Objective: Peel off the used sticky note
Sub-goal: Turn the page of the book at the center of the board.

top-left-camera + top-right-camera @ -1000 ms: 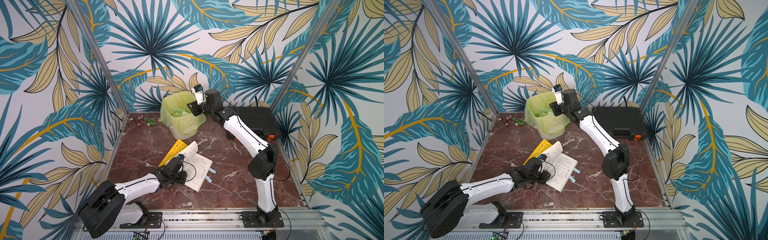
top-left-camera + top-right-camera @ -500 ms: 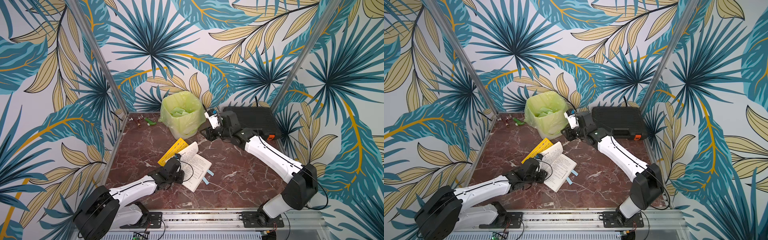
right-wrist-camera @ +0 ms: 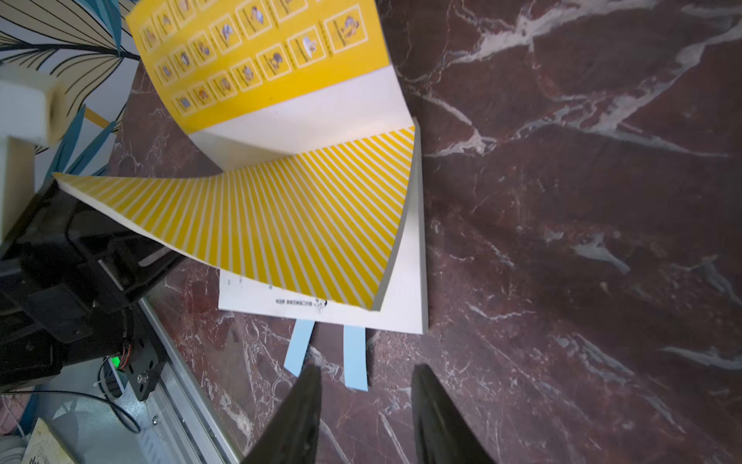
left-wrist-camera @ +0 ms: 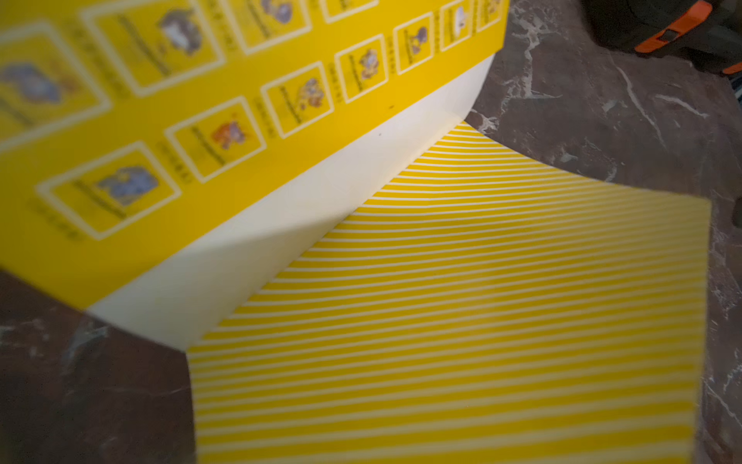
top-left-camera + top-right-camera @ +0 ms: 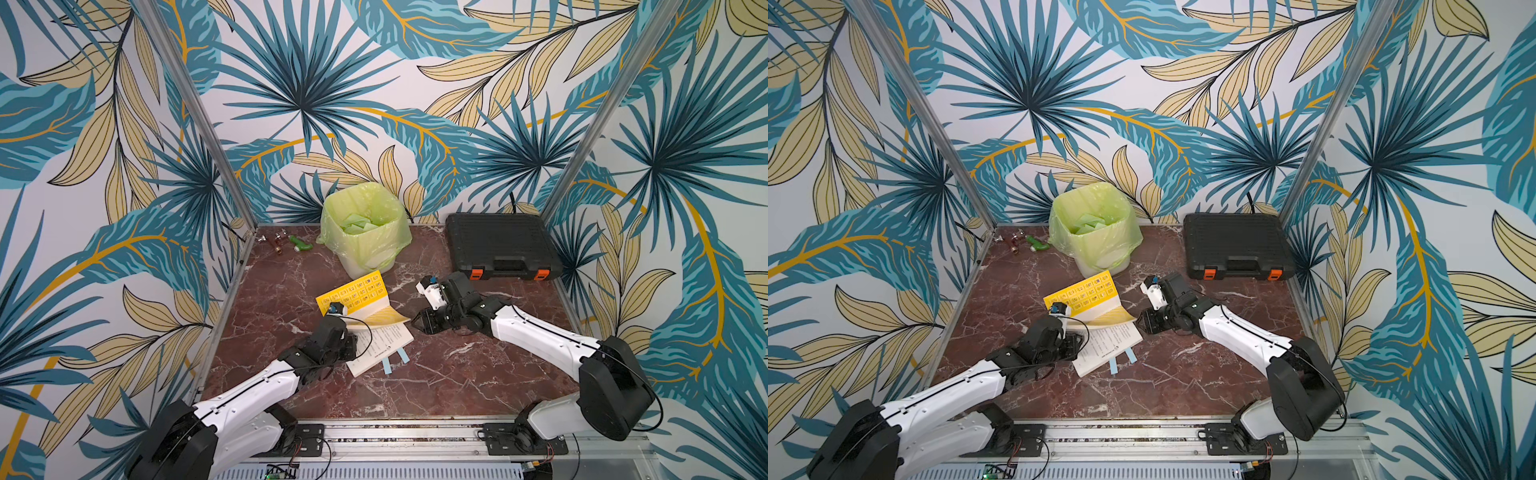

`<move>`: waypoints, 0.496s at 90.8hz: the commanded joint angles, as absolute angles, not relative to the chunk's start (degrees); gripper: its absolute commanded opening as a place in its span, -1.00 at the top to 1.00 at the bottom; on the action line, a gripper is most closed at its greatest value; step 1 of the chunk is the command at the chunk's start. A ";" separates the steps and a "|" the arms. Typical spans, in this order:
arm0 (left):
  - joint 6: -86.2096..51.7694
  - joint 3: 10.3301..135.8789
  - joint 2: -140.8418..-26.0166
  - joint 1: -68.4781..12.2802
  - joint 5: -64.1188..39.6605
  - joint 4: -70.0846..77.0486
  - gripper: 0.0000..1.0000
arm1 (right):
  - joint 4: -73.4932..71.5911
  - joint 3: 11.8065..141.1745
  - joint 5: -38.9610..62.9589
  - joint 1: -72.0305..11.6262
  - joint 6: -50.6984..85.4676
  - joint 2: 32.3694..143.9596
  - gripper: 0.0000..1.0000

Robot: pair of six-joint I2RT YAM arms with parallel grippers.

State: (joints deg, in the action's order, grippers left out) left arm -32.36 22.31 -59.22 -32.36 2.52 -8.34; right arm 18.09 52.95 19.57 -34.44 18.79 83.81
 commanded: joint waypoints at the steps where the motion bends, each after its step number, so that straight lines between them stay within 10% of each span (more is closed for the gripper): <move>1: -33.84 20.50 -58.26 -30.38 4.06 -6.42 0.46 | 16.83 50.98 19.23 -36.41 21.36 84.93 0.18; 45: -34.22 21.44 -62.13 -28.94 2.06 -4.45 0.48 | -2.62 45.41 13.17 -44.01 29.33 89.52 0.09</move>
